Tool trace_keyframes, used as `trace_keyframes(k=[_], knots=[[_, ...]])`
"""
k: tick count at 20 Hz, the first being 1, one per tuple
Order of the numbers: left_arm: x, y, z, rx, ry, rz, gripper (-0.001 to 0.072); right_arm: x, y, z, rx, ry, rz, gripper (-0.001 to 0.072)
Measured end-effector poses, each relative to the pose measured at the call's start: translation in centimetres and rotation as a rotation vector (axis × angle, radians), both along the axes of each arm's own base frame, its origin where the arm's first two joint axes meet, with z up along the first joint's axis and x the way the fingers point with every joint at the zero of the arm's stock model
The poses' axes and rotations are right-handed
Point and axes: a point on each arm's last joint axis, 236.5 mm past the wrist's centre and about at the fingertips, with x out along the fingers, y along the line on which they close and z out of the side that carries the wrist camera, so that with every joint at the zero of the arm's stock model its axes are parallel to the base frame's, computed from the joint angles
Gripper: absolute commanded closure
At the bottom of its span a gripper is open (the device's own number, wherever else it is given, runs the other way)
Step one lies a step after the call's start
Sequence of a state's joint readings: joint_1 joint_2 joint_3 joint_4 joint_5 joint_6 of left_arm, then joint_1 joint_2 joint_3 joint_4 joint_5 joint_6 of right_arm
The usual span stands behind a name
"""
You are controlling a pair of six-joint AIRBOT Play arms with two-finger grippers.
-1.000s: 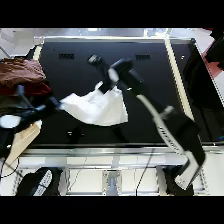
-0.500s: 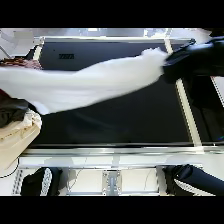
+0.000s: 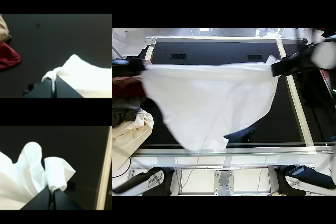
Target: Fold the shirts.
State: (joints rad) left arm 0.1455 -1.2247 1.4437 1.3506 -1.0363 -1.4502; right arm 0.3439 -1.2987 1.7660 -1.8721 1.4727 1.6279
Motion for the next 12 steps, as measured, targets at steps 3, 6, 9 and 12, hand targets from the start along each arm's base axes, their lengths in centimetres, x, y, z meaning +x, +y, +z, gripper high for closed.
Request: trace_keyframes(k=[3, 6, 9, 12], knots=[[4.5, -1.1, -9.2, 0.008, 0.133, 0.027, 0.049, 5.5, -2.0, -10.4, 0.074, 0.144, -0.1, 0.0085], [7.6, -2.0, -13.4, -0.011, 0.132, 0.062, 0.0006, 9.6, -1.8, -17.0, 0.23, 0.172, -0.159, 0.0086], [10.6, -1.0, -9.5, -0.014, -0.024, 0.102, 0.0007, 12.8, -2.8, -16.9, 0.302, 0.082, -0.201, 0.0087], [10.3, 1.5, 0.2, -0.01, -0.236, 0.155, 0.0019, 13.8, -6.1, -11.7, 0.248, -0.016, -0.221, 0.0179]])
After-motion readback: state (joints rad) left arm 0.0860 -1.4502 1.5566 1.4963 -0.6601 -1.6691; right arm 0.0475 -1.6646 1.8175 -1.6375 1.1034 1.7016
